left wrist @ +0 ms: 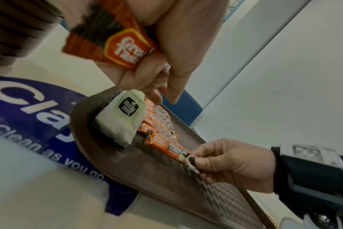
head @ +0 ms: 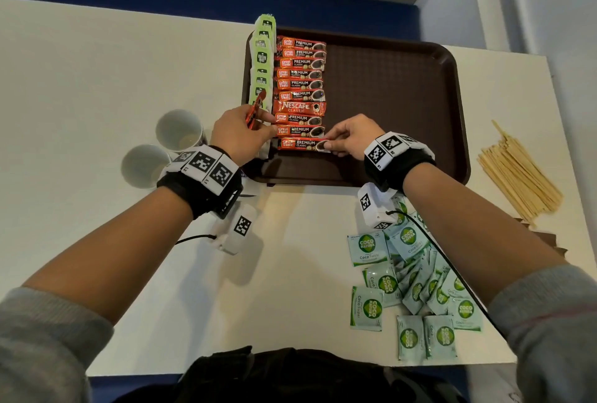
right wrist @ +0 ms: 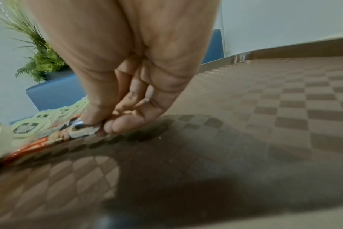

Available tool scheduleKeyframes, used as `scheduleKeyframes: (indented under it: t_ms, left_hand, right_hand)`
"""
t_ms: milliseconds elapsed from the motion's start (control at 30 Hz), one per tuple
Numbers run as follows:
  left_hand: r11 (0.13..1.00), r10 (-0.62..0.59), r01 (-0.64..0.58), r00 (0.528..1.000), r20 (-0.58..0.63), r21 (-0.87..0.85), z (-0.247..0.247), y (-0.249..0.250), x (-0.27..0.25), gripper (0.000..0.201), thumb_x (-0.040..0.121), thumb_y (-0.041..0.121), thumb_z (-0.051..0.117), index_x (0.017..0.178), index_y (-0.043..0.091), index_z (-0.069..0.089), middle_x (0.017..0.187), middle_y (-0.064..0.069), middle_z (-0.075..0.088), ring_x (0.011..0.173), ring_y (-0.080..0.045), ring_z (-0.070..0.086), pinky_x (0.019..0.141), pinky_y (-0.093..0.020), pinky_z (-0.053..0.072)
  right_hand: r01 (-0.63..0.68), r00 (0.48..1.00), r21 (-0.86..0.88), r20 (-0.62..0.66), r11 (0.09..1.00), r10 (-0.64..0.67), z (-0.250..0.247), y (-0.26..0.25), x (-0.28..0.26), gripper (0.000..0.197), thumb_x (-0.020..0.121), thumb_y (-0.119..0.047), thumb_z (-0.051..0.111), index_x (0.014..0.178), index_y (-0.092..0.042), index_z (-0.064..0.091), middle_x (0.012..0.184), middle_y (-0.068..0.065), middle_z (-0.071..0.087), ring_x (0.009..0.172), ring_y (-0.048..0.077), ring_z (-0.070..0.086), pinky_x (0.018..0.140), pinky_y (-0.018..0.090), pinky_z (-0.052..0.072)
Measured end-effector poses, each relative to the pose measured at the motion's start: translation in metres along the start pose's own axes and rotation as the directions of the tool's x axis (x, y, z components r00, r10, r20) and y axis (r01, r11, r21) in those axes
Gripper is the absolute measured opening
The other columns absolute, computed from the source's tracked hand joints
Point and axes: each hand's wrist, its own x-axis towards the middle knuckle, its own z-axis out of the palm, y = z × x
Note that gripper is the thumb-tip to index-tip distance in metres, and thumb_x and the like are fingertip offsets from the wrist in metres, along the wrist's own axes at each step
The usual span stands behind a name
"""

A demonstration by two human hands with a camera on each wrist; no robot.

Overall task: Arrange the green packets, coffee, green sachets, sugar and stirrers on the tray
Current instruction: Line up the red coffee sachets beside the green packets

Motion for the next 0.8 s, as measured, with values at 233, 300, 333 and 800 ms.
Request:
scheduleKeyframes:
  t_ms: [233,300,333,800]
  left_hand:
    - [1.0,-0.015,0.015,1.0,0.015,0.0,0.002,-0.001,0.0,0.01,0.087,0.024,0.067,0.094,0.019,0.063,0.096,0.002,0.065,0.094,-0.014,0.06,0.081,-0.027,0.047]
    - [1.0,-0.016,0.016,1.0,0.024,0.006,0.003,-0.001,-0.001,0.011,0.087,0.026,0.067,0.095,0.02,0.063,0.093,0.001,0.065,0.09,-0.013,0.06,0.077,-0.024,0.044]
    - [1.0,-0.014,0.014,0.999,0.028,0.008,0.004,-0.001,-0.001,0.011,0.087,0.026,0.067,0.095,0.019,0.063,0.092,0.001,0.065,0.088,-0.013,0.06,0.077,-0.024,0.043]
    - [1.0,-0.014,0.014,0.999,0.048,0.001,0.004,-0.002,-0.002,0.01,0.086,0.026,0.067,0.093,0.02,0.063,0.098,-0.003,0.069,0.092,-0.016,0.064,0.084,-0.029,0.05]
  right_hand:
    - [-0.043,0.997,0.007,-0.069,0.999,0.043,0.008,-0.009,0.004,0.01,0.08,-0.013,0.073,0.087,-0.012,0.065,0.075,0.005,0.068,0.074,0.017,0.066,0.075,0.028,0.058]
    - [-0.058,0.995,0.001,-0.082,0.998,0.058,0.009,-0.011,0.006,0.011,0.08,-0.014,0.073,0.085,-0.013,0.064,0.073,0.003,0.067,0.069,0.015,0.066,0.072,0.025,0.058]
    - [-0.065,0.994,-0.006,-0.083,0.998,0.064,0.01,-0.012,0.006,0.011,0.081,-0.015,0.073,0.085,-0.013,0.063,0.072,0.002,0.066,0.067,0.012,0.065,0.07,0.024,0.057]
    - [-0.075,0.983,-0.003,-0.168,0.997,0.073,0.014,-0.012,0.002,0.022,0.078,-0.016,0.075,0.073,-0.02,0.055,0.067,-0.004,0.059,0.072,0.018,0.068,0.074,0.034,0.059]
